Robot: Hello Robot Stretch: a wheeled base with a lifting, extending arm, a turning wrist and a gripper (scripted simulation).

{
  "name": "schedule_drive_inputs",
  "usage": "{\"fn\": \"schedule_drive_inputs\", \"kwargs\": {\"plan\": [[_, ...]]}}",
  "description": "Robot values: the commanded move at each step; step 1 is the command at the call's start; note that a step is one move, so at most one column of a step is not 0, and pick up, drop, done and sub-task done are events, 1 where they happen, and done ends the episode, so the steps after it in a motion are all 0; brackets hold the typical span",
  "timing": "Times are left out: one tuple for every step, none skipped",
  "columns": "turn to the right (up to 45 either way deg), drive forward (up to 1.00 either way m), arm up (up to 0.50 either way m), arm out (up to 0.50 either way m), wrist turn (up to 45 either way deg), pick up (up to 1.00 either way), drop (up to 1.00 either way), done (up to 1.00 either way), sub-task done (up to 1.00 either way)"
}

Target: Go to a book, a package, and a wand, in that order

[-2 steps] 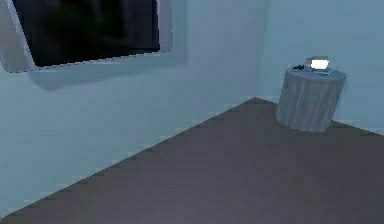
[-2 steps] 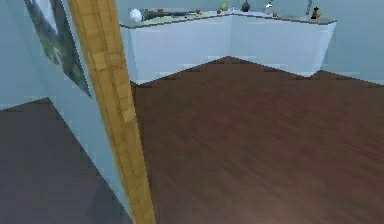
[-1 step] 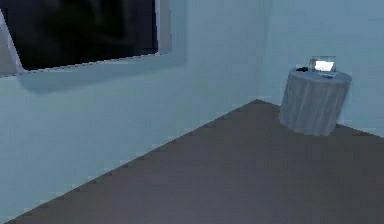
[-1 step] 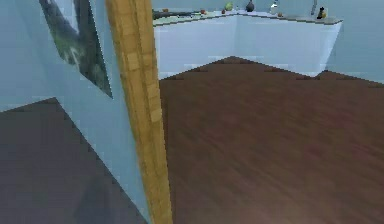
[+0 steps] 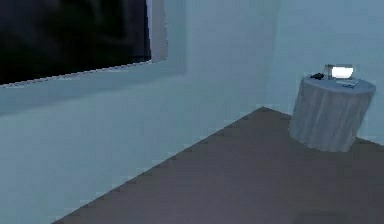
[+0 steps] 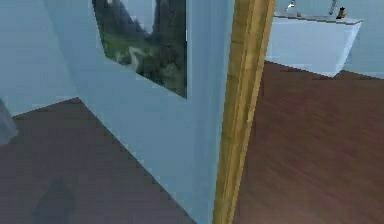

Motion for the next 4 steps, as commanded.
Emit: {"fn": "schedule_drive_inputs", "kwargs": {"plan": [[36.0, 0.00, 0.00, 0.00, 0.0, 0.00, 0.00, 0.00, 0.00], [0.0, 1.00, 0.00, 0.00, 0.0, 0.00, 0.00, 0.00, 0.00], [0.0, 0.85, 0.00, 0.00, 0.0, 0.00, 0.00, 0.00, 0.00], [0.0, 0.00, 0.00, 0.00, 0.0, 0.00, 0.00, 0.00, 1.00]]}}
